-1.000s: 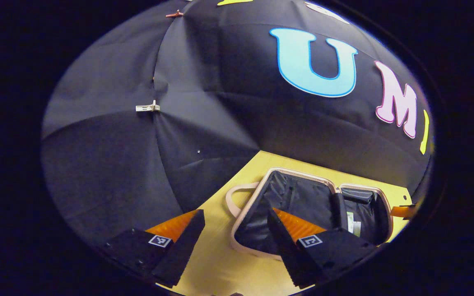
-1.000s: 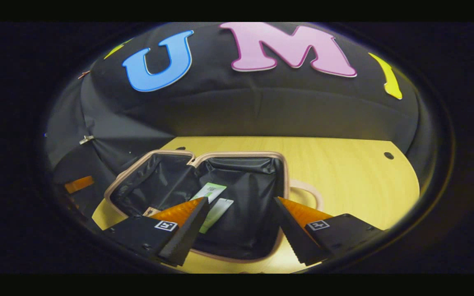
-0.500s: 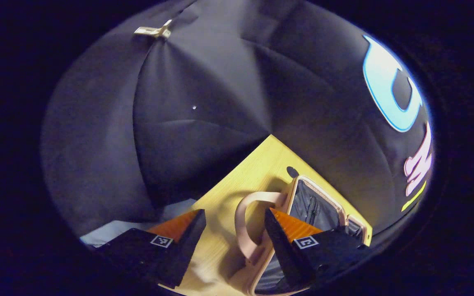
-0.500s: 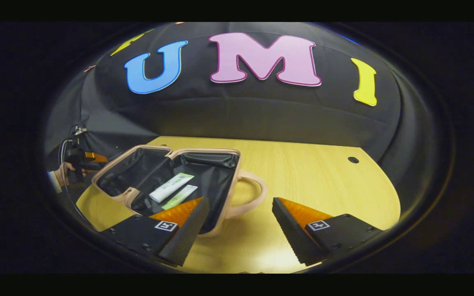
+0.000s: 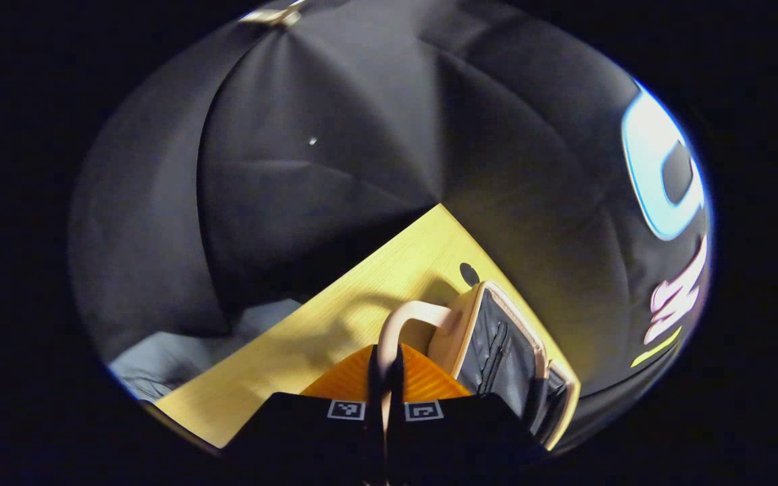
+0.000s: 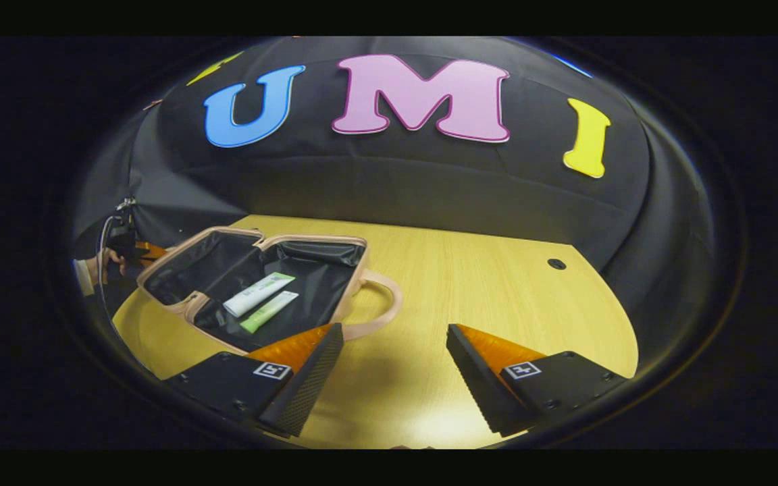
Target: First open the suitcase, pack the skin care products into it, and then close the suitcase.
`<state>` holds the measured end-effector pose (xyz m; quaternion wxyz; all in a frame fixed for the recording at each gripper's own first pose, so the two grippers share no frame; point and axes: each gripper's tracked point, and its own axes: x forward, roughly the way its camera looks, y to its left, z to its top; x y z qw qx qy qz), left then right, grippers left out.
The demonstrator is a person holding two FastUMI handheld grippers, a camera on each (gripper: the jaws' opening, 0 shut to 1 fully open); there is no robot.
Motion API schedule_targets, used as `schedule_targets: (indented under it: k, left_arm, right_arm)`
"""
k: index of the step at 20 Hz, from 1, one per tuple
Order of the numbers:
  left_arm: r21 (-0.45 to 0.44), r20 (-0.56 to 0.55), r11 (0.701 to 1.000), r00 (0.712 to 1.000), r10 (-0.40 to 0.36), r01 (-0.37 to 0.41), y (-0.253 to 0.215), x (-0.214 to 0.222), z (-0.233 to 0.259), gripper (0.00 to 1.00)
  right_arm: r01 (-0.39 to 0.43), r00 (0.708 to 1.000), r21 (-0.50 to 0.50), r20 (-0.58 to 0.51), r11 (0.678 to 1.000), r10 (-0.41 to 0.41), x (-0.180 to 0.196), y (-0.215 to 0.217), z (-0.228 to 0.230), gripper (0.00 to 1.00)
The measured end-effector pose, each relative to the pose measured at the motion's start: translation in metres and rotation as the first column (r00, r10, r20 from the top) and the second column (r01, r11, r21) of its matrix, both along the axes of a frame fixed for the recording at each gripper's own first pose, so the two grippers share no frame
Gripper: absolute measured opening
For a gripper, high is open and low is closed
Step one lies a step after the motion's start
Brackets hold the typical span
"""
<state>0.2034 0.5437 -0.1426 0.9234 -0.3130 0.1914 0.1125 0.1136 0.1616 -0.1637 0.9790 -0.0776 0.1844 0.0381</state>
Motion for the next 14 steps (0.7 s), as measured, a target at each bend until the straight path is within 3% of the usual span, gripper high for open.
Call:
schedule_targets:
  k: [2,6,10,14]
  left_arm:
    - [0.144,0.028,0.990,1.000,-0.006,0.001,-0.011,-0.012,0.043,0.06]
    - [0.193,0.119,0.981,0.993,-0.015,-0.009,-0.067,-0.040,0.144,0.06]
    - [0.233,0.219,0.967,0.964,-0.153,0.100,-0.178,-0.057,0.229,0.05]
    - [0.321,0.233,0.923,0.928,-0.292,0.210,-0.318,-0.056,0.245,0.06]
  right_arm:
    - [0.008,1.000,0.017,0.002,1.000,-0.008,-0.005,-0.008,0.009,0.98]
    - [0.011,0.999,0.032,0.036,0.999,-0.013,-0.005,-0.025,0.044,0.97]
    - [0.011,0.995,0.039,0.101,0.999,-0.014,-0.009,-0.054,0.089,0.97]
    - [0.023,0.992,0.060,0.121,0.998,-0.030,-0.016,-0.090,0.108,0.97]
